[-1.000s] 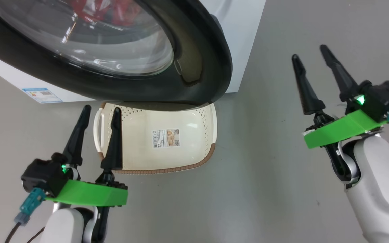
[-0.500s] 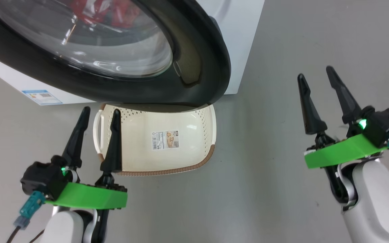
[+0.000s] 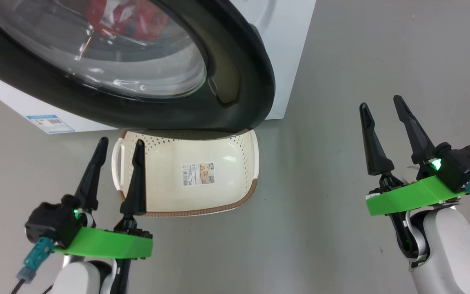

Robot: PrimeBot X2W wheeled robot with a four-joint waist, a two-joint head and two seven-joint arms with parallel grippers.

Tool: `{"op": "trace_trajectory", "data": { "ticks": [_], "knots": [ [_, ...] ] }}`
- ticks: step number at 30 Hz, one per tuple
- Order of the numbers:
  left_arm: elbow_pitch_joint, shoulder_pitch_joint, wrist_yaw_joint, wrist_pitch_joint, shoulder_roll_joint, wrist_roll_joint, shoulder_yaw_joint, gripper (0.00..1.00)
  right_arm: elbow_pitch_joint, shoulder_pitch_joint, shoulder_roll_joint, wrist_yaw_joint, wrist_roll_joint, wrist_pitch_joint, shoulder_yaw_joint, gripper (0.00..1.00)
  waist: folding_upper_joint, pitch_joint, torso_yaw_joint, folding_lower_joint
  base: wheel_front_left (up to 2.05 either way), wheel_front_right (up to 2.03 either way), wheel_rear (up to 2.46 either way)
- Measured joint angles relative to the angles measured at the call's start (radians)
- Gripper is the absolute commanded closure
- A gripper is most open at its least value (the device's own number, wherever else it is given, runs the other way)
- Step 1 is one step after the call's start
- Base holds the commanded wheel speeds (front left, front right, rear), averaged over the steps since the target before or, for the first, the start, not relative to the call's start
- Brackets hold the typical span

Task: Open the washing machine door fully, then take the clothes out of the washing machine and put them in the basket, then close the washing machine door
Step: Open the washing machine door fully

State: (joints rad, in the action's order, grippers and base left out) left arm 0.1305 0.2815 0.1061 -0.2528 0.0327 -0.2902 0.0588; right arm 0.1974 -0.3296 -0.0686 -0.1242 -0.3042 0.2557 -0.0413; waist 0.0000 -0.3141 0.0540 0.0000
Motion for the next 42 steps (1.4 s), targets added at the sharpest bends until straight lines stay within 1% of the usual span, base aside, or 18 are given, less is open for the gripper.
{"op": "trace_trajectory", "data": {
  "ticks": [16, 17, 18, 19, 20, 21, 28, 33, 35, 40, 42],
  "knots": [
    [0.000, 0.000, 0.000, 0.000, 0.000, 0.000, -0.008, 0.00, -0.001, 0.000, 0.003, 0.000, 0.003, 0.000, -0.003, 0.00, 0.0000, -0.004, 0.003, 0.0000, 0.00, 0.00, 0.00],
    [0.000, 0.000, 0.000, 0.000, 0.000, 0.000, -0.008, 0.00, 0.000, 0.000, 0.002, 0.000, 0.001, 0.000, -0.005, 0.42, 0.0000, -0.006, 0.003, 0.0000, 0.00, 0.00, 0.00],
    [0.000, 0.000, 0.000, 0.000, 0.000, 0.000, -0.008, 0.00, 0.002, 0.000, 0.002, 0.000, -0.004, 0.000, -0.009, 0.57, 0.0000, -0.007, 0.005, 0.0000, 0.00, 0.00, 0.00],
    [0.000, 0.000, 0.000, 0.000, 0.000, 0.000, -0.008, 0.00, 0.005, 0.000, 0.001, 0.000, -0.004, 0.000, -0.013, 0.79, 0.0000, -0.007, 0.006, 0.0000, 0.00, 0.00, 0.00],
    [0.000, 0.000, 0.000, 0.000, 0.000, 0.000, -0.008, 0.00, 0.009, -0.001, 0.001, 0.000, -0.004, 0.000, -0.016, 0.97, 0.0000, -0.007, 0.007, 0.0000, 0.00, 0.00, 0.00],
    [0.000, 0.000, 0.000, 0.000, 0.000, 0.000, -0.007, 0.00, 0.012, -0.001, -0.001, 0.000, -0.004, 0.000, -0.018, 1.00, 0.0000, -0.008, 0.008, 0.0000, 0.00, 0.00, 0.00],
    [0.000, 0.000, 0.000, 0.000, 0.000, 0.000, -0.005, 0.00, 0.063, -0.024, -0.005, 0.000, -0.027, 0.000, -0.030, 1.00, 0.0000, -0.009, 0.012, 0.0000, 0.00, 0.00, 0.00],
    [0.000, 0.000, -0.001, 0.000, 0.000, 0.000, -0.003, 0.00, 0.146, -0.095, -0.005, 0.000, -0.108, 0.000, -0.048, 1.00, 0.0000, -0.010, 0.012, 0.0000, 0.00, 0.00, 0.00],
    [0.000, 0.001, -0.001, 0.000, 0.000, 0.000, -0.001, 0.00, 0.196, -0.135, -0.004, 0.000, -0.202, 0.000, -0.068, 1.00, 0.0000, -0.010, 0.013, 0.0000, 0.00, 0.00, 0.00],
    [0.001, 0.002, -0.001, 0.000, 0.000, -0.001, 0.006, 0.00, 0.297, -0.245, -0.003, 0.000, -0.517, -0.001, -0.139, 1.00, 0.0000, -0.010, 0.020, 0.0001, 0.00, 0.00, 0.00],
    [0.001, 0.002, -0.001, 0.000, 0.000, -0.003, 0.006, 0.00, 0.314, -0.291, -0.010, 0.000, -0.645, -0.038, -0.173, 1.00, 0.0000, -0.011, 0.024, 0.0000, 0.00, 0.00, 0.00]
  ]
}}
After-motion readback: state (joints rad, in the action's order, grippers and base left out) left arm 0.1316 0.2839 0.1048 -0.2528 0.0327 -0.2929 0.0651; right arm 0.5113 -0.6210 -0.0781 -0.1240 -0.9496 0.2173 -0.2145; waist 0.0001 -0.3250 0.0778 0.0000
